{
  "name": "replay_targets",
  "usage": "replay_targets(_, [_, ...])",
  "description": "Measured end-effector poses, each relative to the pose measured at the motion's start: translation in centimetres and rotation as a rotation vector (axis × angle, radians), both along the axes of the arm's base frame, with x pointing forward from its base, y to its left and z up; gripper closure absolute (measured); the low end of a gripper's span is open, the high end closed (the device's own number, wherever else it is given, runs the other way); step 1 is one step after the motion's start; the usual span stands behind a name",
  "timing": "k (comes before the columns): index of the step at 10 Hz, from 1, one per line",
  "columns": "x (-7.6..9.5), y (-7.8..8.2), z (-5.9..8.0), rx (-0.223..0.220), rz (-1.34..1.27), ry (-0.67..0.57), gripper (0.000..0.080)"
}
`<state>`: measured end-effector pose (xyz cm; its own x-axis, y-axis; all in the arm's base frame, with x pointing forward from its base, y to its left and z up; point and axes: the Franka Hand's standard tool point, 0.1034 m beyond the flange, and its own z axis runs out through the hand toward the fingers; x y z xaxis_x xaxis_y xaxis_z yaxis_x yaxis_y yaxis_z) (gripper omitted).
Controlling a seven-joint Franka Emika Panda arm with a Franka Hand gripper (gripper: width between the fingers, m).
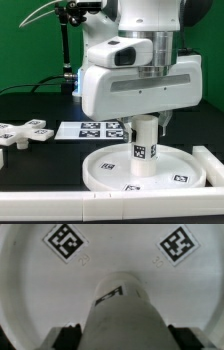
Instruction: Assemble round table
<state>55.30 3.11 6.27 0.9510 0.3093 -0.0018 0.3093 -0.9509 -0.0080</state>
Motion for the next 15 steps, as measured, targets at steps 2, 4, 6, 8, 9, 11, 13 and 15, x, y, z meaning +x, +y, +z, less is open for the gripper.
replay_targets(2, [-0.03, -0.08, -0.03, 0.016, -0.168, 0.005, 0.0390])
replay_targets(4, [-0.02, -0.19, -0.03, 0.037, -0.383, 0.013, 0.0390])
replay_targets(6, [-0.03, -0.20, -0.04, 0.039, -0.504, 0.017, 0.0390])
replay_targets(8, [-0.04, -0.17, -0.05, 0.044, -0.638, 0.023, 0.0390])
replay_targets(9, [-0.04, -0.19, -0.05, 0.046, -0.688, 0.025, 0.0390])
replay_targets(11, [0.08, -0.35, -0.01, 0.082, -0.889, 0.039, 0.0390])
replay_targets(13, [-0.05, -0.21, -0.03, 0.105, -1.086, 0.057, 0.0390])
replay_targets(15, [-0.07, -0.14, -0.01, 0.112, -1.177, 0.066, 0.0390])
